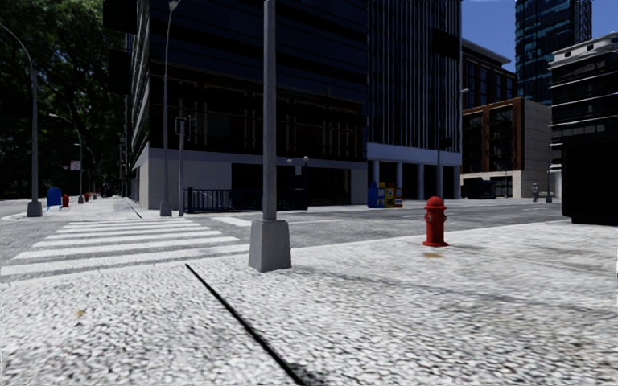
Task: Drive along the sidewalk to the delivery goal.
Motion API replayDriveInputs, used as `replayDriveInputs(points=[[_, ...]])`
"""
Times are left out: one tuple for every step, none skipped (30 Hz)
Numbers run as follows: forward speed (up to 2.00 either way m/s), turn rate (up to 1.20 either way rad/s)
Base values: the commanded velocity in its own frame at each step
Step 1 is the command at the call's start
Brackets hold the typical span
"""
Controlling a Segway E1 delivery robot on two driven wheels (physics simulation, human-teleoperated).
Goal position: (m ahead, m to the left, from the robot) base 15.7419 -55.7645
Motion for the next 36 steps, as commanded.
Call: replayDriveInputs(points=[[1.79,-0.37],[1.79,-0.38],[1.79,-0.39],[1.79,-0.39],[1.79,-0.39],[1.79,-0.42],[1.79,-0.48],[1.79,-0.50],[1.79,-0.51],[1.79,-0.51],[1.79,-0.51],[1.79,-0.51],[1.79,-0.51],[1.79,-0.51],[1.79,-0.51],[1.79,-0.51],[1.79,-0.51],[1.79,-0.51],[1.79,-0.52],[1.79,-0.54],[1.79,-0.56],[1.79,-0.56],[1.79,-0.59],[1.79,-0.61],[1.72,-0.65],[1.62,-0.67],[1.55,-0.67],[1.43,-0.67],[1.25,-0.67],[1.25,-0.67],[1.15,-0.67],[1.12,-0.68],[1.11,-0.68],[1.11,-0.68],[1.10,-0.68],[1.10,-0.68]])
